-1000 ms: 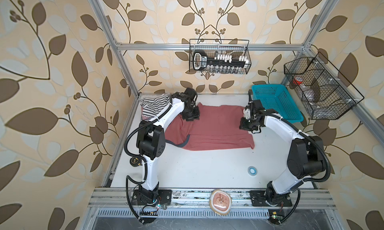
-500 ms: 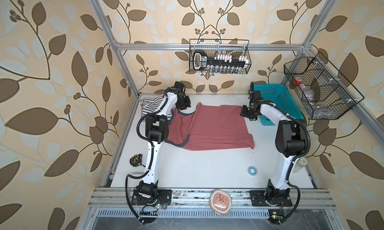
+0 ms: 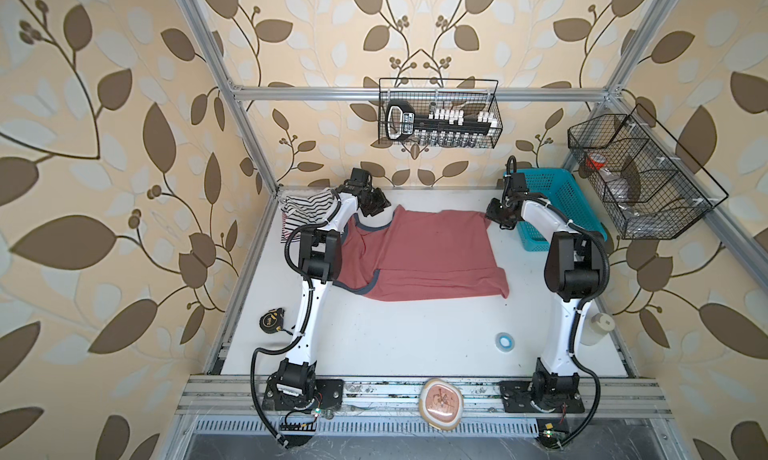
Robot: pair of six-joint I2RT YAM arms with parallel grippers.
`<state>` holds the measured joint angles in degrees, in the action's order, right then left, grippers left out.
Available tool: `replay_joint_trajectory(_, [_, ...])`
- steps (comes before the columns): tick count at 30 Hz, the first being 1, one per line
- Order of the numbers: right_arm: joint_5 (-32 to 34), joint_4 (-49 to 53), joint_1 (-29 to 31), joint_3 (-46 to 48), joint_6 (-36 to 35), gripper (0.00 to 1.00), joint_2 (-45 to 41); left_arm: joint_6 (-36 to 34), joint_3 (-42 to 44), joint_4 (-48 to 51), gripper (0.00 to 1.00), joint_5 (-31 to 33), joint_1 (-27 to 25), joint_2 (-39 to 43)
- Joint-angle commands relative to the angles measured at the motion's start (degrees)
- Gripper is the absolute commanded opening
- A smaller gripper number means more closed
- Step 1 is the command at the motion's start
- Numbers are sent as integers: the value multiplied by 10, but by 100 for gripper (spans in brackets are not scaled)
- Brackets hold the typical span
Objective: Fold and stack the tank tops
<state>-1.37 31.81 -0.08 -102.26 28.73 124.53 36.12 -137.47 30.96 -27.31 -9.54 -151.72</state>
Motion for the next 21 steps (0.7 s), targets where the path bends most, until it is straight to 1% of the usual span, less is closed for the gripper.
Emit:
replay_joint_trajectory(1, [4,17,1,-44,18,48,40,30,-27,-40,38,-27,1,-21])
replay_joint_trajectory(6, [3,47,1,-99,16,47,82,45,-32,-60,40,-47,0,-39])
replay_joint_trajectory(10, [38,77,5,-119,6,47,96,50,-30,-73,43,-62,-3,-42])
replay_joint_trajectory(16, [55,108,5,-150,2,50,124,45,-29,-79,44,-79,-16,-48])
replay_joint_trajectory(19, [48,116,5,-171,0,51,139,41,-28,-75,43,-86,-21,-53])
replay_joint_trajectory(21, [47,123,4,-185,0,53,150,40,-22,-74,39,-91,-22,-55])
